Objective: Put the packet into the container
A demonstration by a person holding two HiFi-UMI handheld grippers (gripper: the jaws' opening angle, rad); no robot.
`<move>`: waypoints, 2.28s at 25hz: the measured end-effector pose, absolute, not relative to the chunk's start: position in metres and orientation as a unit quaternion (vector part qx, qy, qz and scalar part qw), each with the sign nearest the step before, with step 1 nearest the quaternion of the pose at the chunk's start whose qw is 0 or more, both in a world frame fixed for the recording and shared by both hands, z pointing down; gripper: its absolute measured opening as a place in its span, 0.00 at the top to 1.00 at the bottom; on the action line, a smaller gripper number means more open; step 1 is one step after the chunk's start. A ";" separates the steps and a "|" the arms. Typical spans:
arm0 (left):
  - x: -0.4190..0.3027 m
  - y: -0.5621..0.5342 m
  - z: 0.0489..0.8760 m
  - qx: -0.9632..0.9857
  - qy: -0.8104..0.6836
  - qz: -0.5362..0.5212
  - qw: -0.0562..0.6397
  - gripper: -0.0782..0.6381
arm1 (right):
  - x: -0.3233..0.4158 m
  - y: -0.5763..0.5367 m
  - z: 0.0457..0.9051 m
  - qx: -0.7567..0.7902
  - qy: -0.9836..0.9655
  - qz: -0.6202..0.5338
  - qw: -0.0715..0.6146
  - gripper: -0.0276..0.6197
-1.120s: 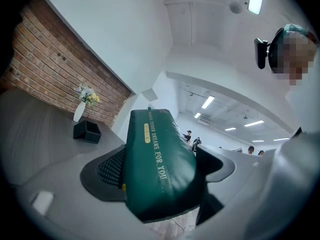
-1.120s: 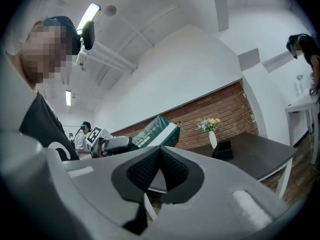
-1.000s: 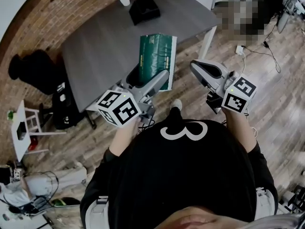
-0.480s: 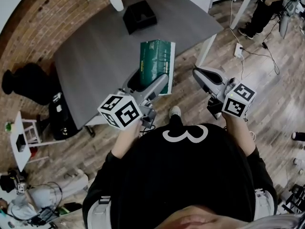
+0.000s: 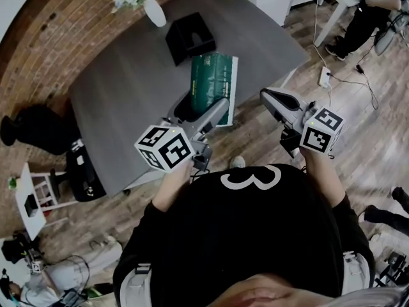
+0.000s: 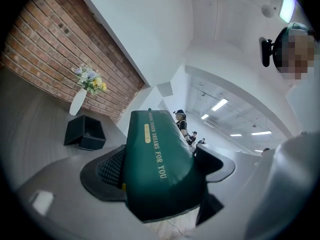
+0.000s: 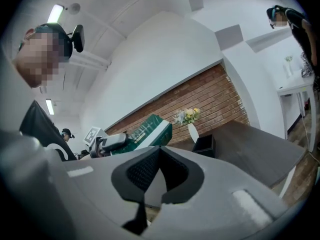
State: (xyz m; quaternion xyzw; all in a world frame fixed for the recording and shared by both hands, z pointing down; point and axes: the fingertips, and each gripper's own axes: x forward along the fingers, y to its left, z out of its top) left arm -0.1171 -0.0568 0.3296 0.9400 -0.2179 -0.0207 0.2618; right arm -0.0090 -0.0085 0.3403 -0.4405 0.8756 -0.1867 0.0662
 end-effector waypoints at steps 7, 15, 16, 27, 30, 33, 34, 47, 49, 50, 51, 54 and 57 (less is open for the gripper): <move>-0.104 -0.104 0.309 0.945 -0.214 -0.033 0.247 0.26 | 0.002 -0.056 0.322 -0.446 0.877 -0.166 0.060 0.95; -0.103 -0.129 0.307 0.942 -0.236 -0.045 0.234 0.26 | 0.009 -0.076 0.322 -0.427 0.888 -0.158 0.070 0.95; -0.102 -0.128 0.310 0.942 -0.238 -0.046 0.231 0.26 | 0.009 -0.075 0.325 -0.423 0.890 -0.156 0.070 0.95; -0.073 -0.189 0.303 0.918 -0.303 -0.047 0.250 0.26 | 0.046 -0.160 0.311 -0.363 0.911 -0.186 0.063 0.95; -0.070 -0.207 0.305 0.909 -0.326 -0.050 0.253 0.26 | 0.053 -0.183 0.312 -0.344 0.917 -0.193 0.059 0.95; -0.069 -0.230 0.310 0.899 -0.353 -0.054 0.253 0.26 | 0.058 -0.206 0.316 -0.327 0.923 -0.196 0.055 0.95; -0.069 -0.238 0.312 0.897 -0.360 -0.054 0.252 0.26 | 0.061 -0.213 0.317 -0.322 0.925 -0.195 0.053 0.95; -0.063 -0.314 0.315 0.866 -0.437 -0.054 0.238 0.26 | 0.092 -0.276 0.326 -0.284 0.934 -0.213 0.044 0.95; -0.063 -0.324 0.318 0.861 -0.449 -0.051 0.233 0.26 | 0.096 -0.282 0.328 -0.279 0.935 -0.215 0.040 0.95; -0.063 -0.329 0.319 0.859 -0.455 -0.049 0.231 0.26 | 0.097 -0.284 0.329 -0.276 0.936 -0.216 0.039 0.95; -0.063 -0.334 0.320 0.857 -0.460 -0.047 0.229 0.26 | 0.099 -0.287 0.330 -0.273 0.936 -0.218 0.037 0.95; -0.064 -0.351 0.325 0.851 -0.474 -0.040 0.222 0.26 | 0.104 -0.298 0.335 -0.268 0.936 -0.224 0.036 0.95; -0.066 -0.366 0.332 0.846 -0.487 -0.028 0.213 0.26 | 0.106 -0.305 0.342 -0.264 0.936 -0.229 0.032 0.95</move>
